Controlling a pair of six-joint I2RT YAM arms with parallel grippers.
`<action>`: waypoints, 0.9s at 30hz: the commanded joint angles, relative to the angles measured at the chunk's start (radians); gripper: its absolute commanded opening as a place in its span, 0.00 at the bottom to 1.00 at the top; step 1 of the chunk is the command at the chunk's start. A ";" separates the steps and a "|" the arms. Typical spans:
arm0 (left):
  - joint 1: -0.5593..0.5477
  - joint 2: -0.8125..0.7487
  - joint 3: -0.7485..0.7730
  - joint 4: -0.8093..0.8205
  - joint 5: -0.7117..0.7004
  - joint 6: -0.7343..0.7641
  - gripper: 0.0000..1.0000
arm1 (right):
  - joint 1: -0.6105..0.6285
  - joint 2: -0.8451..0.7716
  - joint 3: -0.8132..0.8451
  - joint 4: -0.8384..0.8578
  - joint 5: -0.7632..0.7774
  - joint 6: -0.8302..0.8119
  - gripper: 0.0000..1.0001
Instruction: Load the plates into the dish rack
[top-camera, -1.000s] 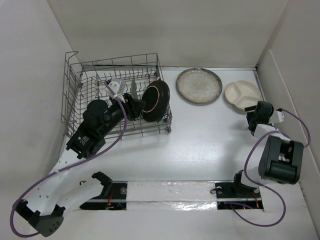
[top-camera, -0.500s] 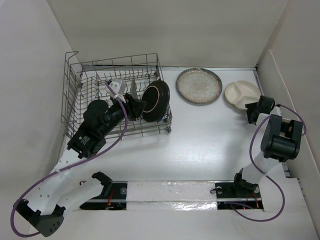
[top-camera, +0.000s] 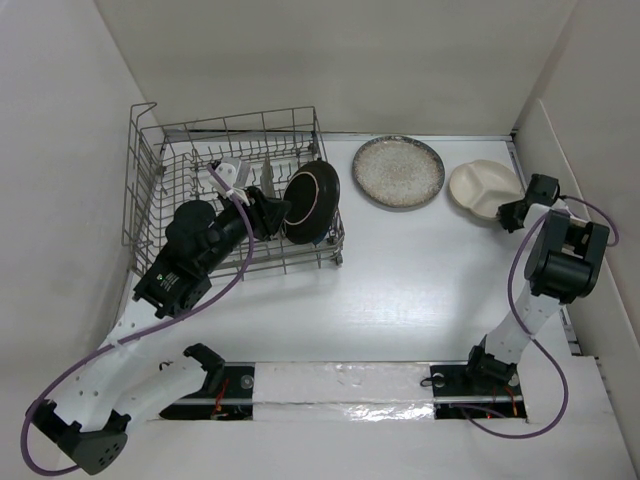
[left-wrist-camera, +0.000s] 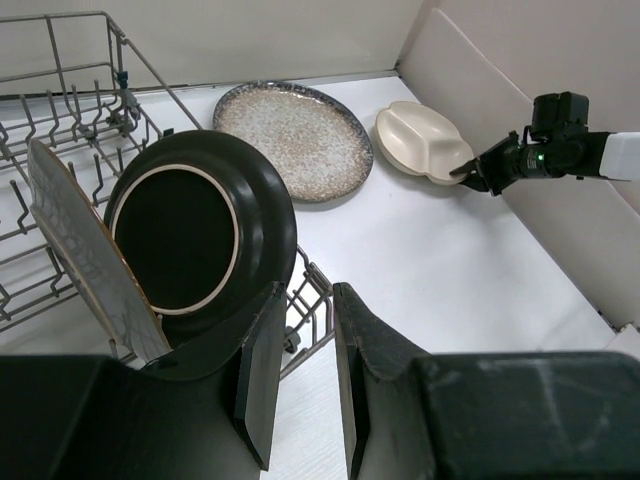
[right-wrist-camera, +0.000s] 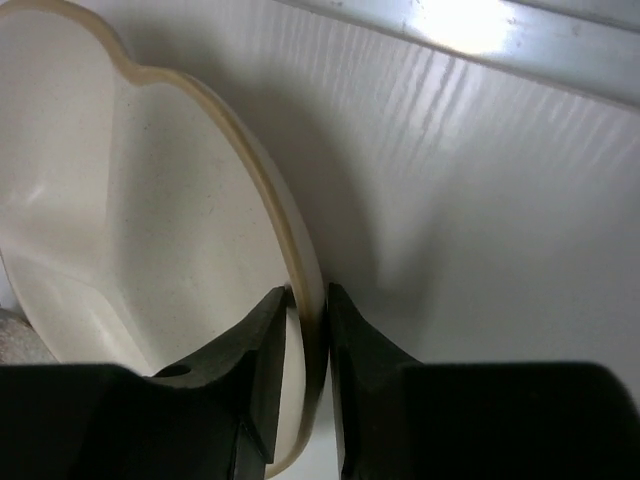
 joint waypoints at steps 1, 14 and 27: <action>-0.003 -0.011 0.001 0.035 -0.012 0.010 0.23 | -0.014 0.045 0.067 -0.105 -0.011 -0.041 0.23; -0.003 0.029 0.013 0.032 0.046 -0.012 0.23 | -0.026 -0.512 -0.400 0.222 -0.006 -0.027 0.00; 0.036 0.082 0.042 0.114 0.268 -0.117 0.48 | 0.087 -1.029 -0.404 0.327 -0.425 -0.027 0.00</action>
